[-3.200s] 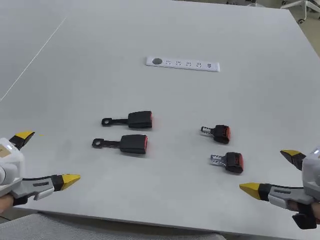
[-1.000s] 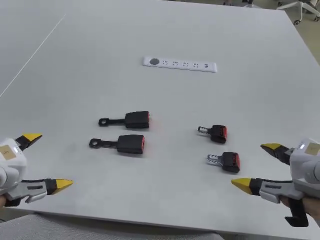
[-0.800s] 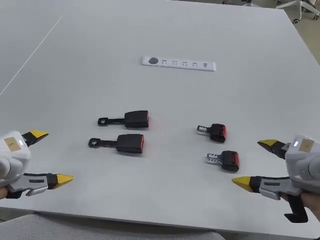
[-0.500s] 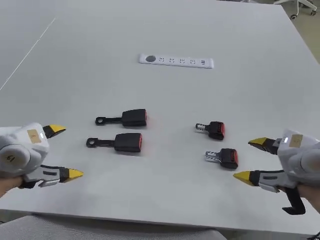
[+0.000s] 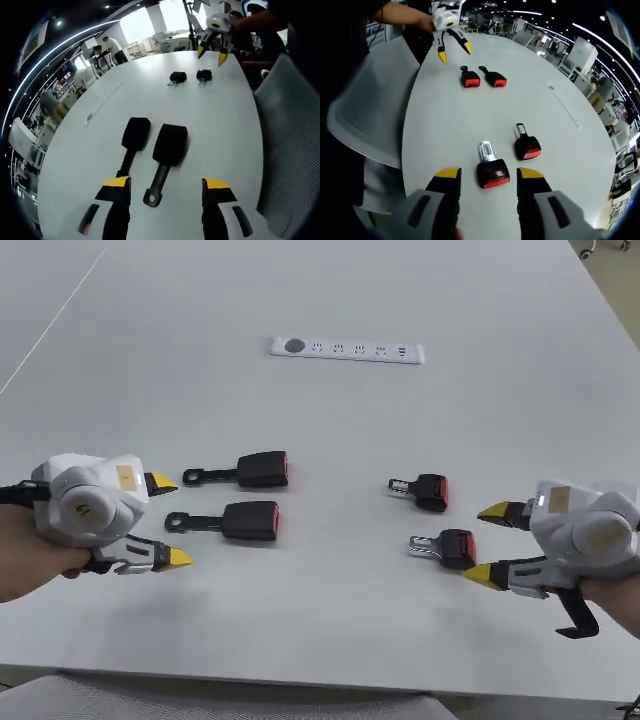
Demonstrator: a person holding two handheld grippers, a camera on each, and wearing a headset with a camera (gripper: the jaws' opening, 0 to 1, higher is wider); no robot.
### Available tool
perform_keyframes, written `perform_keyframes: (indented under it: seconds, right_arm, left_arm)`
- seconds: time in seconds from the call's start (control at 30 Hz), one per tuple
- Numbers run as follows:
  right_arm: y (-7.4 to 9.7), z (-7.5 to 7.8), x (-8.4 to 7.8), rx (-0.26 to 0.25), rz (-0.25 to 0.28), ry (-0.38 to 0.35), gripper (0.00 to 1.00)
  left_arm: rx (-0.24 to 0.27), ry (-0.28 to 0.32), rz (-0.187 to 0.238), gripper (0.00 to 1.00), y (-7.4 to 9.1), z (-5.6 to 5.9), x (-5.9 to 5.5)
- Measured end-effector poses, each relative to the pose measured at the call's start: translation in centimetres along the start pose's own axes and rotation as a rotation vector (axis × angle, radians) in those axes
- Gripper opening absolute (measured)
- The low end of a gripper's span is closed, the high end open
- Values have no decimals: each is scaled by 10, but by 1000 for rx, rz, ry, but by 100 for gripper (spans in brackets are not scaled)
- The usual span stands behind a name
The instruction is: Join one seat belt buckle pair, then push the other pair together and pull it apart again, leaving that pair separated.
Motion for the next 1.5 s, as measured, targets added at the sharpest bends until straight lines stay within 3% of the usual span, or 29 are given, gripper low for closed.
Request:
perform_keyframes:
  seconds: [0.33,0.83,1.03,1.27,1.33,1.4,1.5]
  right_arm:
    - [-18,7,-21,87,-64,5,41]
    - [-29,11,-42,158,-126,-24,39]
    - [-31,11,-42,179,-134,-38,38]
    - [-34,11,-44,212,-146,-41,36]
    - [-34,11,-42,212,-143,-49,35]
    - [-34,10,-40,209,-141,-47,34]
    - [-34,9,-39,219,-143,-35,33]
  left_arm:
    - [-79,-42,-15,52,-34,-3,4]
    - [-189,-85,-38,40,-61,-8,5]
    - [-244,-96,-65,33,-69,0,-2]
    - [-275,-100,-72,33,-70,-3,-2]
    - [-290,-169,-95,32,-70,-3,-5]
    - [-286,-133,-90,32,-70,-4,-4]
    - [-293,-132,-82,31,-70,-3,-4]
Point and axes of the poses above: the centre of the closed fingertips' face, and the gripper's own axes: y roughly backward along the fingers, z roughly to its right, x roughly out of its top, the point moved 2 cm from there along y, roughly backward along the fingers, and after that the axes turned 15 degrees about z, right-handed, at the moved point
